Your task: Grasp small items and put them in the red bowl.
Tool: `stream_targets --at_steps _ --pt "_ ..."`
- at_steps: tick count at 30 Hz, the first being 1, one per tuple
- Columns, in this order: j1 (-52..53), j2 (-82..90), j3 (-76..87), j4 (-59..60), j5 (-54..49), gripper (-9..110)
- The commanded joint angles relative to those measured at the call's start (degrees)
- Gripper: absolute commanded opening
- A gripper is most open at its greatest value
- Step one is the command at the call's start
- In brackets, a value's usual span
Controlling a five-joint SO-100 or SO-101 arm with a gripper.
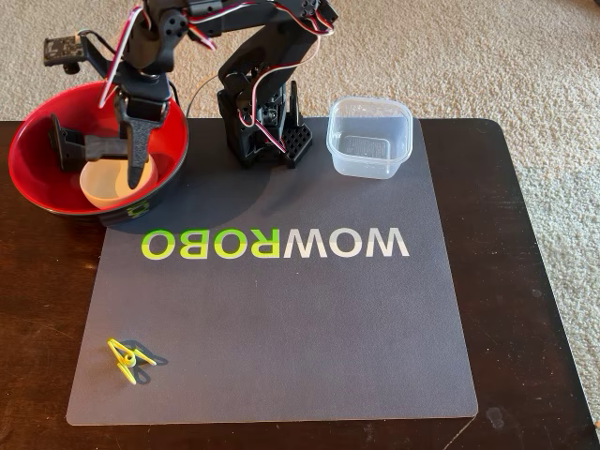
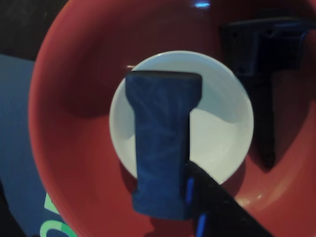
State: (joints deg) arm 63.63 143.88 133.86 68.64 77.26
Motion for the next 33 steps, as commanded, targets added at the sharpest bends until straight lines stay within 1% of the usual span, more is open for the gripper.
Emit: stream_targets --at_steps 1,3,5,6,7,8,9,10,12,13,14,15,17,18,19,20,21,22,23,24,25,26,28,29,30,31,32,33 --pt "10.0 -5.7 0.4 0.0 11.0 51" --pt "12.9 -11.5 -3.1 0.3 13.4 49" --pt "9.6 -14.3 -3.4 -0.6 10.5 47" --pt "8.3 -14.6 -7.6 1.3 8.0 47" --pt "7.9 -16.5 -13.7 5.8 6.9 47" --pt "6.8 -19.9 -15.8 8.2 6.8 46" --pt "4.4 -22.1 -15.6 7.5 5.1 46" --pt "3.6 -23.9 -20.6 9.5 2.8 46" --pt "4.3 -30.5 -33.3 19.0 2.4 46" --pt "3.6 -32.7 -32.2 18.5 2.3 45" --pt "2.1 -33.2 -28.7 15.3 1.8 45" --pt "1.5 -32.9 -29.5 15.4 1.2 44" --pt "2.6 -32.2 -39.9 23.1 1.5 45" --pt "3.3 -32.8 -40.4 24.4 3.0 45" --pt "3.0 -33.0 -35.0 21.5 4.0 45" --pt "2.1 -32.2 -29.1 15.6 3.3 44" --pt "2.9 -32.3 -33.7 18.0 2.8 44" --pt "4.8 -35.3 -45.4 27.1 3.6 44" --pt "5.1 -37.1 -49.2 29.8 2.1 44" --pt "2.7 -35.9 -41.6 27.3 2.9 44" --pt "-0.3 -34.3 -33.0 19.3 0.0 44" --pt "-0.7 -33.9 -33.6 18.0 -0.5 43" --pt "2.6 -37.9 -49.4 29.4 2.5 45" --pt "2.2 -38.0 -45.7 28.0 3.1 44" --pt "-1.0 -36.8 -35.9 19.8 0.4 44" --pt "-3.0 -35.9 -29.6 12.1 -1.8 44" --pt "-3.0 -35.9 -32.9 13.0 -2.3 44" --pt "-1.8 -37.2 -40.6 18.2 -2.0 44"
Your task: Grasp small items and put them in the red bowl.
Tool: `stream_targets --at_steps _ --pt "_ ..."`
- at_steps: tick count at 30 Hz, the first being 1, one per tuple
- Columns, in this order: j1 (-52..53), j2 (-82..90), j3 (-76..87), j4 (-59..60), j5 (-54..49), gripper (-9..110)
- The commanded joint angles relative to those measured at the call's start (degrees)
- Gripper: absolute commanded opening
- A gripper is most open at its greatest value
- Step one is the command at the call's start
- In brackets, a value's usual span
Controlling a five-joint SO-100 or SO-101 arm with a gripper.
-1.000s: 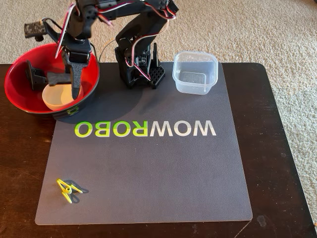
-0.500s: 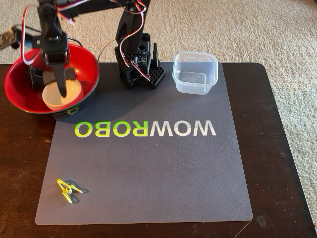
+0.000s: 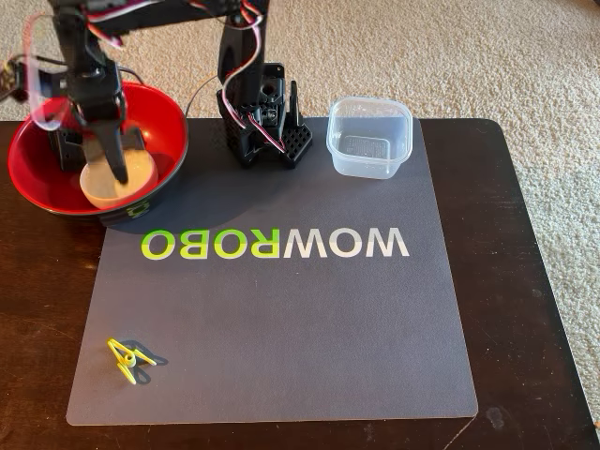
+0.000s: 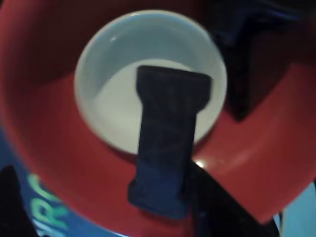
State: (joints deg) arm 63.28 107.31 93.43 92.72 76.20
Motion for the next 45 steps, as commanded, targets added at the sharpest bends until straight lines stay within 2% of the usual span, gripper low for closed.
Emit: stream_targets --at_steps 1,3,4,6,7,9,12,14,17,19,21,22,24,27,29,31,32,34,36,38,40,42,45 --pt "-1.5 -2.1 -3.7 -3.3 -1.4 44" --pt "-6.9 -4.0 6.3 -12.7 -5.7 43" --pt "-7.8 -5.3 4.1 -12.0 -6.9 42" --pt "-5.7 -6.2 -9.7 -1.8 -7.0 43" --pt "-6.3 -5.8 -6.1 -2.6 -6.7 42" --pt "-9.8 -5.2 7.7 -14.6 -7.3 41" --pt "-5.6 -5.2 -4.9 -5.2 -6.0 42" --pt "-9.5 -6.0 6.7 -12.9 -6.0 41" --pt "-6.4 -4.0 -3.3 -5.0 -5.6 42" --pt "-10.1 -3.3 9.6 -14.0 -5.5 41" --pt "-6.6 -3.3 -2.0 -5.4 -4.6 41" --pt "-6.0 -3.2 -2.8 -4.0 -4.4 41" --pt "-9.9 -4.0 10.6 -14.9 -5.0 41" --pt "-5.3 -4.4 -0.7 -6.1 -3.0 41" --pt "-8.2 -4.1 11.0 -14.6 -3.2 39" --pt "-4.1 -3.6 -0.9 -3.3 -0.5 40" --pt "-3.8 -2.4 0.3 -2.4 0.3 40" --pt "-7.6 -0.4 13.2 -13.8 -1.6 40" --pt "-3.7 -1.8 0.8 -3.0 1.1 40" --pt "-5.9 -1.5 7.6 -7.5 0.6 40" --pt "-7.1 -3.4 6.6 -11.3 -2.8 40" --pt "-8.7 -7.0 -2.3 -8.9 -7.9 40" --pt "-16.9 -20.1 -21.6 -1.9 -19.3 40"
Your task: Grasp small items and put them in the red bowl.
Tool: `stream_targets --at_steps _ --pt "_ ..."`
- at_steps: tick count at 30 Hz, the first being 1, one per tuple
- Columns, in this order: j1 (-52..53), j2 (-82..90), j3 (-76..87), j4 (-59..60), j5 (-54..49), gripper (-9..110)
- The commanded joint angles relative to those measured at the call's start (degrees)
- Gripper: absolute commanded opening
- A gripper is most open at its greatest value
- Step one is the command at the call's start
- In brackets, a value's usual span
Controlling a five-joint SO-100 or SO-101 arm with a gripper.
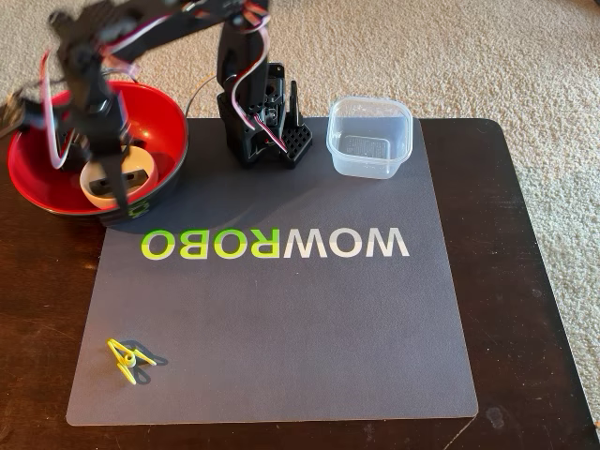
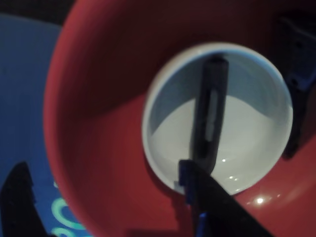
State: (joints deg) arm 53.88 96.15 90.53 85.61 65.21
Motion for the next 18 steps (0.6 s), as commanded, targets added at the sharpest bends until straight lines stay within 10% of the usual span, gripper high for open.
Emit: stream_targets --at_steps 1,18 --pt "-10.1 -15.6 -29.9 10.3 -12.3 40" --pt "-21.7 -63.8 -78.8 12.2 -27.3 37"
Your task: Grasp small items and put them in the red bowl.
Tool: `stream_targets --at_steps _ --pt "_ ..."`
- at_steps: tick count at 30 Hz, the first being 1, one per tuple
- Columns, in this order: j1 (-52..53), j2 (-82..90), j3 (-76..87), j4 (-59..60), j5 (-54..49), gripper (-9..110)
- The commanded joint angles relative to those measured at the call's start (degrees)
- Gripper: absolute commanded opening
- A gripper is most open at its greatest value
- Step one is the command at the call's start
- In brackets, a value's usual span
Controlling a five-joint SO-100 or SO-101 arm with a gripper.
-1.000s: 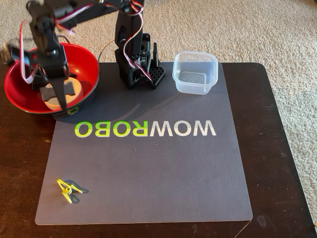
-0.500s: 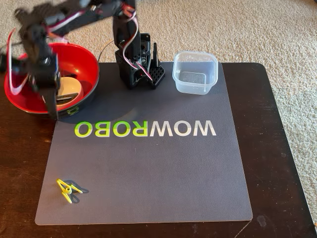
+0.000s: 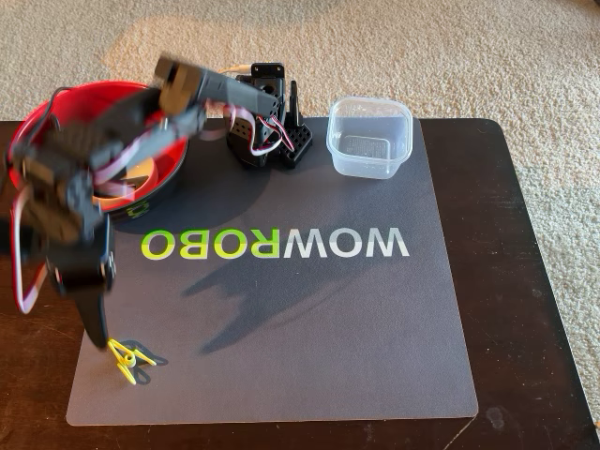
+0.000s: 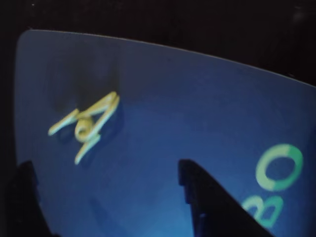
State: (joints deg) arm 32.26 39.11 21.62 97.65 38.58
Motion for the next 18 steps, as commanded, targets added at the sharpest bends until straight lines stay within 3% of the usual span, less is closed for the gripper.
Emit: stream_targets --at_steps 1,18 --pt "-0.1 -8.6 -12.1 0.2 -1.3 36" --pt "-7.6 -19.7 -23.6 0.4 -9.0 28"
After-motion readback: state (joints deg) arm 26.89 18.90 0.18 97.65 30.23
